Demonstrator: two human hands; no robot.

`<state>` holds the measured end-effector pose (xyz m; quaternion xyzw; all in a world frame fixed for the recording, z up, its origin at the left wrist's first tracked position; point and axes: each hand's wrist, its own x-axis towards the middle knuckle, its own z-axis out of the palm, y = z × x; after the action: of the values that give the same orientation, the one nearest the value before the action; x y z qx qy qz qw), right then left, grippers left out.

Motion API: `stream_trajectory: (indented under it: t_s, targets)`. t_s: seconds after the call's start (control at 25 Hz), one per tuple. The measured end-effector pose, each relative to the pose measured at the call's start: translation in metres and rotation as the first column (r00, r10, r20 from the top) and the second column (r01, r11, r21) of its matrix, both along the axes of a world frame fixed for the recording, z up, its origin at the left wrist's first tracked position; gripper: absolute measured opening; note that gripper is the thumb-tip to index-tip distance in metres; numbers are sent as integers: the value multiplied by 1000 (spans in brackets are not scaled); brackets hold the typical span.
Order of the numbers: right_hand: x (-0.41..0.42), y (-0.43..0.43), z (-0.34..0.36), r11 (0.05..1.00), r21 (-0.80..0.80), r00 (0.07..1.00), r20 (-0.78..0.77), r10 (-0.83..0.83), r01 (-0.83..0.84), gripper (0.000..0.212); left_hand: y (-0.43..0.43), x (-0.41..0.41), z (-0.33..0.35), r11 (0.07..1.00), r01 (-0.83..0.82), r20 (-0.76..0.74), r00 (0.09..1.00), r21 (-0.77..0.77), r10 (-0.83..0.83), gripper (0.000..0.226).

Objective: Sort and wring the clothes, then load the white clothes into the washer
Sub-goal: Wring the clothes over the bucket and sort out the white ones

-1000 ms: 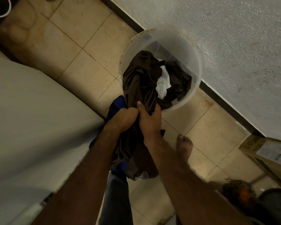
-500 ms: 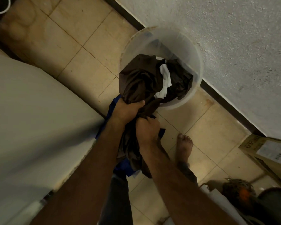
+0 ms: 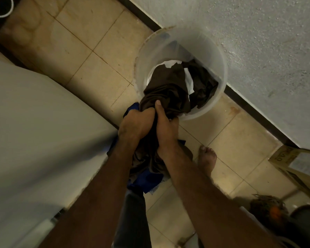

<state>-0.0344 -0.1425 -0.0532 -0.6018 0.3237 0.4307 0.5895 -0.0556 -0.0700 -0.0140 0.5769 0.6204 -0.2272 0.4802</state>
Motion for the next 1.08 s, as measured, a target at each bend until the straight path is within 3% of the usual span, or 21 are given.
stream_trajectory:
  t_s: [0.16, 0.36, 0.44, 0.52, 0.68, 0.76, 0.84, 0.88, 1.0, 1.08]
  targets:
    - [17, 3, -7, 998, -52, 999, 39, -32, 34, 65, -3, -3, 4, 989, -57, 32, 998, -134, 62, 80]
    - [32, 12, 6, 990, -142, 945, 325, 28, 20, 40, -7, 0, 1, 968, -156, 188, 963, -198, 194, 48]
    - [37, 18, 23, 996, -93, 891, 454, 28, 16, 32, -4, 3, 5, 933, -230, 304, 900, -277, 312, 32]
    - [36, 21, 42, 1000, -19, 871, 492, 0, 11, 33, 1, 4, 11, 868, -307, 358, 818, -390, 451, 30]
    - [19, 15, 54, 999, -14, 930, 364, 44, -42, 12, 19, 3, 19, 781, -278, 472, 668, -559, 575, 48]
    - [5, 10, 52, 993, -38, 952, 283, 120, -114, 13, 26, 4, 12, 811, -248, 443, 734, -530, 515, 53]
    - [-7, 9, 47, 982, -63, 948, 255, 188, -178, 13, 28, 4, 1, 877, -289, 317, 851, -384, 419, 47]
    - [-13, 10, 44, 972, -106, 936, 264, 231, -210, 24, 28, 2, -5, 906, -311, 261, 885, -287, 386, 41]
    - [-24, 10, 37, 935, -223, 878, 339, 339, -275, 55, 25, -1, -13, 933, -337, 180, 917, -123, 355, 29]
    - [-28, 7, 35, 950, -216, 860, 413, 299, -227, 46, 22, 0, -12, 907, -410, 170, 891, -100, 421, 26]
